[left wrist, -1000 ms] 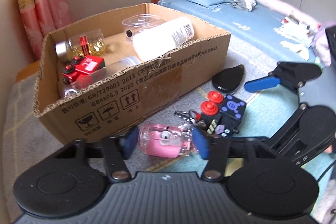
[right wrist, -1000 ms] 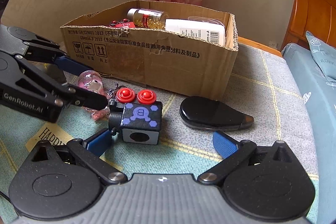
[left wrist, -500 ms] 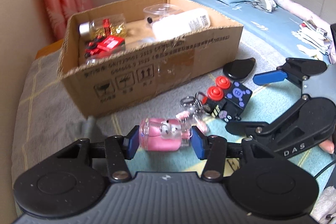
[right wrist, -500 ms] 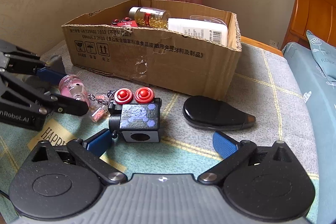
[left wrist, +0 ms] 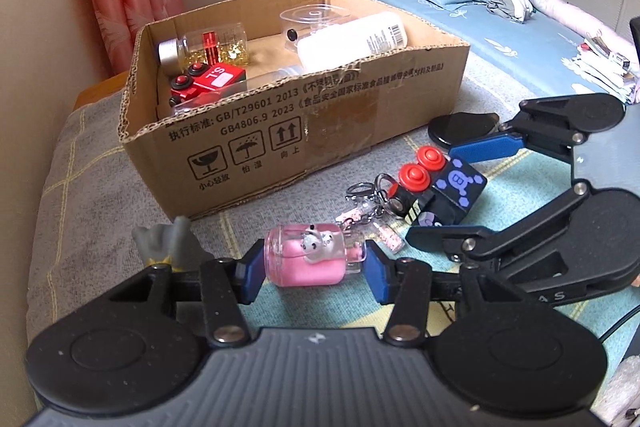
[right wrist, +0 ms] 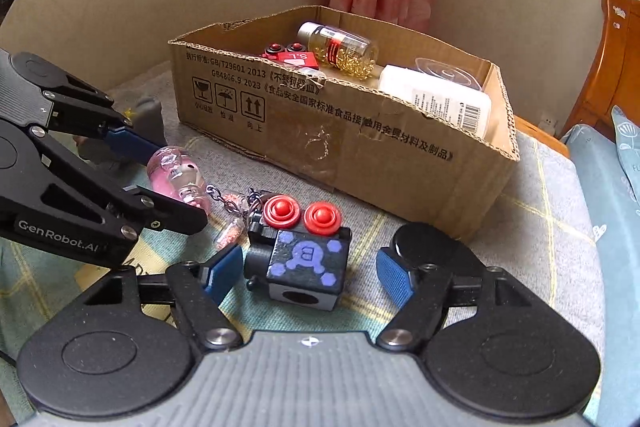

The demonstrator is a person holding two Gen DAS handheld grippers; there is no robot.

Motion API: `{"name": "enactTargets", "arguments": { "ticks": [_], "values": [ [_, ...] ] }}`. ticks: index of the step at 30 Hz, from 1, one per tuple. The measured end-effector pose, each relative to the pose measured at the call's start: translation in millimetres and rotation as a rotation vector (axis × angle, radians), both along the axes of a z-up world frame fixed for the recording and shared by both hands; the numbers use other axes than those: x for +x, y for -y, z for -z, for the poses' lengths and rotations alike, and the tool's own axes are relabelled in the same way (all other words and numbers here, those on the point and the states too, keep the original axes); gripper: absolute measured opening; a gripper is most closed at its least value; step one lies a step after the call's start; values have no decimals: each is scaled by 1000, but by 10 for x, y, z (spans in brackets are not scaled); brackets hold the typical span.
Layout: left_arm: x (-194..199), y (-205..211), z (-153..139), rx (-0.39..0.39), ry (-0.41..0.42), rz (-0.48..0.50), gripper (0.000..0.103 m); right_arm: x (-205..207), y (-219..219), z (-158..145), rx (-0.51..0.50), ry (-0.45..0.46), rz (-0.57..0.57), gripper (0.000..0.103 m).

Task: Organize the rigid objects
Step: 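Close the left tool on the pink keychain bottle while the right grasps the black cube, then lift the pink keychain bottle with the left tool while the right lifts the black cube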

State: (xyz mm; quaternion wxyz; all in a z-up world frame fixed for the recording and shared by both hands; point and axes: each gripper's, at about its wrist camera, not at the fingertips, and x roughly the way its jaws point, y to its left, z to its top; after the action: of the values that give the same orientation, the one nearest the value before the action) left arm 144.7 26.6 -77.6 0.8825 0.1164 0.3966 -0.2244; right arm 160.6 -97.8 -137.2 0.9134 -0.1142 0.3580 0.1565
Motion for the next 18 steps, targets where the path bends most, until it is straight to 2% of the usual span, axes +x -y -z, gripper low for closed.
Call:
{"name": "enactTargets", "arguments": {
  "ticks": [1, 2, 3, 11, 18],
  "values": [
    [-2, 3, 0, 2, 0, 1, 49, 13, -4, -1, 6, -3, -6, 67],
    [-4, 10, -1, 6, 2, 1, 49, 20, -1, -8, 17, -10, -13, 59],
    [-8, 19, -4, 11, 3, 0, 49, 23, 1, -13, 26, -17, -15, 57],
    [17, -22, 0, 28, 8, -73, 49, -210, 175, -15, 41, -25, 25, 56],
    [-76, 4, -19, 45, -11, -68, 49, -482, 428, -30, 51, -53, 85, 56]
  ]
}}
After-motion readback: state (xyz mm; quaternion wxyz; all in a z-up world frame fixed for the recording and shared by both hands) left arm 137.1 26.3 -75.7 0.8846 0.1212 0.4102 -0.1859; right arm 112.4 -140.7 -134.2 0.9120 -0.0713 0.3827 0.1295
